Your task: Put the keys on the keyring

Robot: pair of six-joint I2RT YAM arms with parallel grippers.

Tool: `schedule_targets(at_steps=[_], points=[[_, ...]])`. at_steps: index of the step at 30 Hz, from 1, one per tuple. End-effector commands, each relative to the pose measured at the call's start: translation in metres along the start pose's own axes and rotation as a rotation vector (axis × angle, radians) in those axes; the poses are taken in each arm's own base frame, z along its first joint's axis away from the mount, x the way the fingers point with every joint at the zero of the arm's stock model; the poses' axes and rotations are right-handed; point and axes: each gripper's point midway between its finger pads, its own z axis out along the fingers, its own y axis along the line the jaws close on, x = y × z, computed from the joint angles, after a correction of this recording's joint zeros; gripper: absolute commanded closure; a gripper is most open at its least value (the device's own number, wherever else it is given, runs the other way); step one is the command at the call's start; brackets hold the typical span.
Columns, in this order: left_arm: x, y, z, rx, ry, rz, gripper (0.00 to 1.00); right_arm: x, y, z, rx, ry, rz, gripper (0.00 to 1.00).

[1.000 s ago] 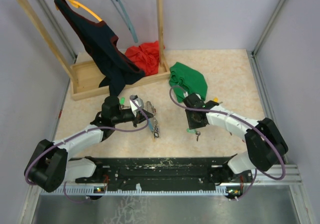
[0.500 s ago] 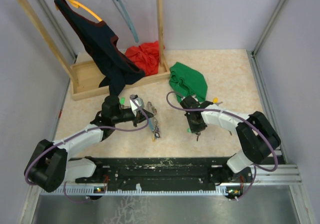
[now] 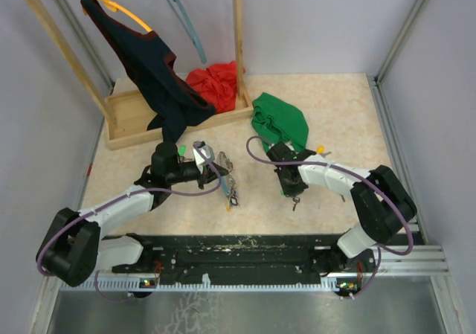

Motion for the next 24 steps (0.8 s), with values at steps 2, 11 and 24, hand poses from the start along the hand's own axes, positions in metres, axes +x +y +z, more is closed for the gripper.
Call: schedule_targets(at_steps=[2,11,24], points=[[-0.026,0.004,0.001,0.011,-0.060,0.063,0.99,-0.022,0.002,-0.012,0.010,-0.066,0.006,0.98],[-0.028,0.003,0.000,0.006,-0.065,0.069,0.99,-0.049,0.017,-0.028,-0.082,-0.192,0.093,1.00],[-0.029,0.004,-0.002,-0.004,-0.069,0.072,0.99,-0.069,0.024,-0.012,-0.089,-0.290,0.218,1.00]])
